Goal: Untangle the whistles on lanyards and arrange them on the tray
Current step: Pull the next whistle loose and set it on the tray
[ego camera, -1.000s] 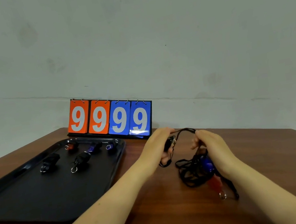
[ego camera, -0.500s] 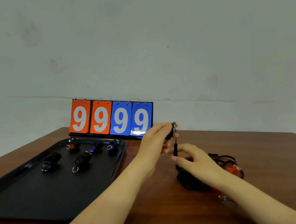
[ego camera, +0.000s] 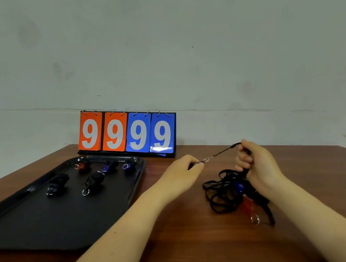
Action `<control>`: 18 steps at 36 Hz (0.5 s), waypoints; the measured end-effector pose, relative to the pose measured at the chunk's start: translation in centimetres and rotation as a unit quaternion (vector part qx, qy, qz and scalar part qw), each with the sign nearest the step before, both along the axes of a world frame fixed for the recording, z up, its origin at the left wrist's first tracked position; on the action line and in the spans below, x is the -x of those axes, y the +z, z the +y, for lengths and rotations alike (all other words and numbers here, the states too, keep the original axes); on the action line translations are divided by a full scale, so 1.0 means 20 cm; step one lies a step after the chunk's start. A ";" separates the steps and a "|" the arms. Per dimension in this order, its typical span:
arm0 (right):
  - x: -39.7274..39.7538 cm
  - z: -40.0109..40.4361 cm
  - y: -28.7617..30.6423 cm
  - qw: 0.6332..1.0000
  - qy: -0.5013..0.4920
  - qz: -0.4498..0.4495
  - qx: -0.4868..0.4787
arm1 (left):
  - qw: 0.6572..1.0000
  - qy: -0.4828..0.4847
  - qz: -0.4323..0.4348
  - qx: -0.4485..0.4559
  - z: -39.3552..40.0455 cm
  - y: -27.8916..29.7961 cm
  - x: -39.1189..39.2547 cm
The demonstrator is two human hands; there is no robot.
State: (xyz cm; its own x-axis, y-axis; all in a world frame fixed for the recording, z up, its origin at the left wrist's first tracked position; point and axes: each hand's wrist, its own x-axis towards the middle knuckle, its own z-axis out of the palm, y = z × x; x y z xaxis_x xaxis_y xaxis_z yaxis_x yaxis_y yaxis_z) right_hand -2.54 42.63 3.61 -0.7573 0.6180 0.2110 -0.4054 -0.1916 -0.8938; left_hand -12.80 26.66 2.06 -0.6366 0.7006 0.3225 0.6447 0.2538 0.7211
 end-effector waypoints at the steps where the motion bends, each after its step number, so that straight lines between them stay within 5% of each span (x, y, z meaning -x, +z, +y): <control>1: 0.00 0.01 0.00 1.000 0.007 0.006 0.022 | 1.000 -0.002 0.002 0.002 0.00 0.00 0.00; 5: -0.02 0.03 0.01 0.994 0.030 0.039 0.098 | 0.999 -0.014 0.031 0.012 -0.01 -0.01 0.02; 10: -0.01 0.05 0.02 0.996 0.009 0.052 0.078 | 0.998 -0.018 0.055 -0.006 0.00 0.00 0.03; 18: 0.01 0.08 -0.01 1.000 -0.020 0.005 -0.010 | 0.969 -0.054 -0.191 -0.149 0.00 0.02 0.01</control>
